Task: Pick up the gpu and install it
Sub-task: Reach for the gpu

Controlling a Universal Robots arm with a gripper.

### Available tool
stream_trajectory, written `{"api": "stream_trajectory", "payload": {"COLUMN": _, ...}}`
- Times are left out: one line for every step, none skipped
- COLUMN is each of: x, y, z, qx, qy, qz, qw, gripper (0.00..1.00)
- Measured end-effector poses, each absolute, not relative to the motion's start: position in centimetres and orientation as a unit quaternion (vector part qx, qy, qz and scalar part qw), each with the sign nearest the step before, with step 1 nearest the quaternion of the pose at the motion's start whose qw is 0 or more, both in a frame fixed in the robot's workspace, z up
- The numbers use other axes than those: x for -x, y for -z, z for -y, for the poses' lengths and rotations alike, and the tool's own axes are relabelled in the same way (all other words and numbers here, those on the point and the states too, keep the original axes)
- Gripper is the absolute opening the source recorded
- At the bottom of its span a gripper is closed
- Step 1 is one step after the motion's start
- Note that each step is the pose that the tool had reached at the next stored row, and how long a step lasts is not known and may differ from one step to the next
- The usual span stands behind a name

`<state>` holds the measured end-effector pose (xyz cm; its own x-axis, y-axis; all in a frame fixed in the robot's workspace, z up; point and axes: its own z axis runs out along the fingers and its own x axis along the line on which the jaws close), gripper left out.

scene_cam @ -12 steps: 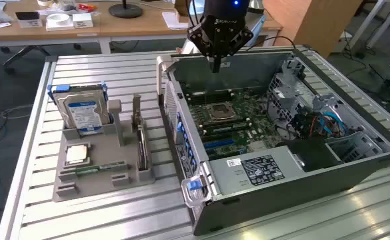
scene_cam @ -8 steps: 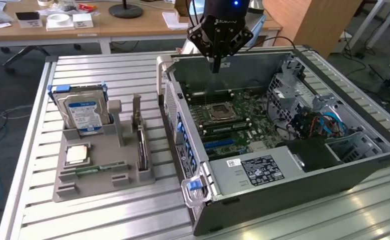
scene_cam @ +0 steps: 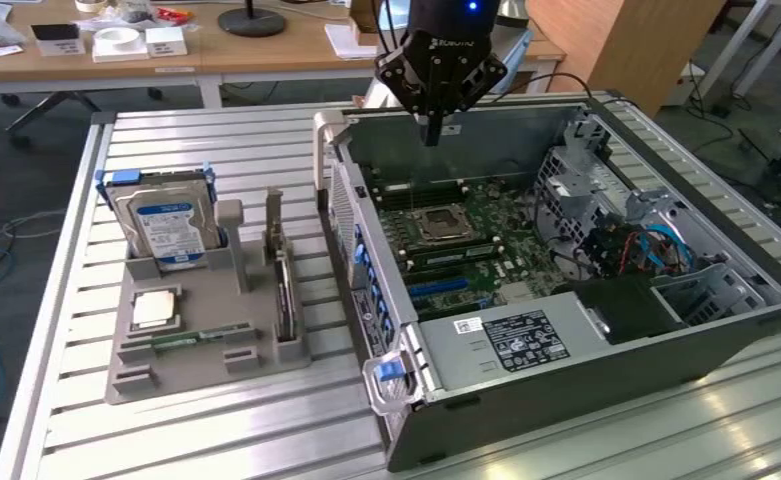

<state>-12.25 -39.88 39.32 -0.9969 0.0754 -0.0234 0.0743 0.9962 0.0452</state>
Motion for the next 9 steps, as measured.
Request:
{"api": "stream_trajectory", "payload": {"x": 12.35, "y": -39.32, "z": 39.89, "qx": -0.037, "qy": -0.022, "qz": -0.999, "qw": 0.013, "gripper": 0.11}}
{"api": "stream_trajectory", "payload": {"x": 12.45, "y": -39.33, "z": 39.89, "qx": -0.037, "qy": -0.022, "qz": -0.999, "qw": 0.013, "gripper": 0.11}}
{"api": "stream_trajectory", "payload": {"x": 12.58, "y": -39.33, "z": 39.89, "qx": -0.037, "qy": -0.022, "qz": -0.999, "qw": 0.013, "gripper": 0.11}}
{"api": "stream_trajectory", "payload": {"x": 12.67, "y": -39.32, "z": 39.88, "qx": -0.037, "qy": -0.022, "qz": -0.999, "qw": 0.013, "gripper": 0.11}}
{"api": "stream_trajectory", "payload": {"x": 12.78, "y": -39.33, "z": 39.89, "qx": -0.037, "qy": -0.022, "qz": -0.999, "qw": 0.013, "gripper": 0.11}}
{"api": "stream_trajectory", "payload": {"x": 12.89, "y": -39.33, "z": 39.88, "qx": -0.037, "qy": -0.022, "qz": -0.999, "qw": 0.013, "gripper": 0.11}}
{"api": "stream_trajectory", "payload": {"x": 12.96, "y": -39.32, "z": 39.88, "qx": -0.037, "qy": -0.022, "qz": -0.999, "qw": 0.013, "gripper": 0.11}}
{"api": "stream_trajectory", "payload": {"x": 13.00, "y": -39.32, "z": 39.88, "qx": -0.037, "qy": -0.022, "qz": -0.999, "qw": 0.013, "gripper": 0.11}}
{"api": "stream_trajectory", "payload": {"x": 13.07, "y": -39.33, "z": 39.88, "qx": -0.037, "qy": -0.022, "qz": -0.999, "qw": 0.013, "gripper": 0.11}}
